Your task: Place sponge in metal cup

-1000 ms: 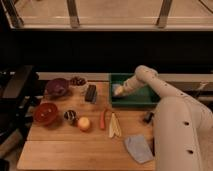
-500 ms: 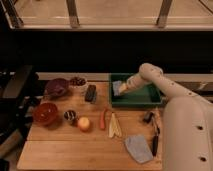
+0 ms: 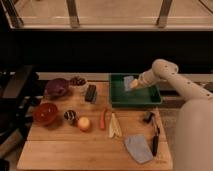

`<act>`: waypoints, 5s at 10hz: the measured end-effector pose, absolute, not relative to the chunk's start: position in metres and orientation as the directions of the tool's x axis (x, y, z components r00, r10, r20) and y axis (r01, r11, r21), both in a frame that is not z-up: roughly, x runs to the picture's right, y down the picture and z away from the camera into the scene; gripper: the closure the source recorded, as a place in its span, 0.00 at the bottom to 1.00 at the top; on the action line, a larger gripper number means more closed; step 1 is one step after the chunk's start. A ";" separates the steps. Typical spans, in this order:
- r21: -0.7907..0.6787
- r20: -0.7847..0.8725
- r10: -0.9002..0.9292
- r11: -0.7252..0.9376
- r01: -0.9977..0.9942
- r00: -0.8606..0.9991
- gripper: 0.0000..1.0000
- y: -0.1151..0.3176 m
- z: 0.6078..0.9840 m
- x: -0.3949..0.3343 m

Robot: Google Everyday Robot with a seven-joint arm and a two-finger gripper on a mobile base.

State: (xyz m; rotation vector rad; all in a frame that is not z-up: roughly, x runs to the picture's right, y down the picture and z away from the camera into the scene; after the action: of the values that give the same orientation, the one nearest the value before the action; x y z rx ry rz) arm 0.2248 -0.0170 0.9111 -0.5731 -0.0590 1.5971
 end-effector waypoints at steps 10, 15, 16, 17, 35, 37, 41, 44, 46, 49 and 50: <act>-0.620 -0.253 0.915 0.095 -0.779 0.313 1.00 0.015 0.811 0.111; -0.748 -0.177 0.856 0.204 -0.632 0.485 1.00 0.053 0.773 0.047; -0.747 -0.178 0.857 0.202 -0.633 0.484 1.00 0.053 0.773 0.048; -0.747 -0.178 0.857 0.202 -0.634 0.483 1.00 0.053 0.773 0.048; -0.903 -0.081 0.833 0.171 -0.394 0.547 1.00 0.110 0.745 -0.129; -0.892 -0.100 0.854 0.151 -0.427 0.511 1.00 0.112 0.750 -0.130; -0.871 -0.154 0.874 0.100 -0.481 0.461 0.90 0.116 0.768 -0.132; -0.867 -0.188 0.862 0.080 -0.492 0.471 0.60 0.127 0.780 -0.144; -0.860 -0.210 0.861 0.062 -0.507 0.463 0.41 0.131 0.787 -0.145; -0.853 -0.225 0.868 0.043 -0.519 0.443 0.30 0.133 0.791 -0.146; -0.853 -0.227 0.870 0.038 -0.520 0.437 0.30 0.133 0.791 -0.146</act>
State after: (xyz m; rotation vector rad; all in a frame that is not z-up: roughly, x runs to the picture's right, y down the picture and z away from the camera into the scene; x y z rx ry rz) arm -0.1461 0.1329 0.7913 -1.0749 -0.4051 1.1118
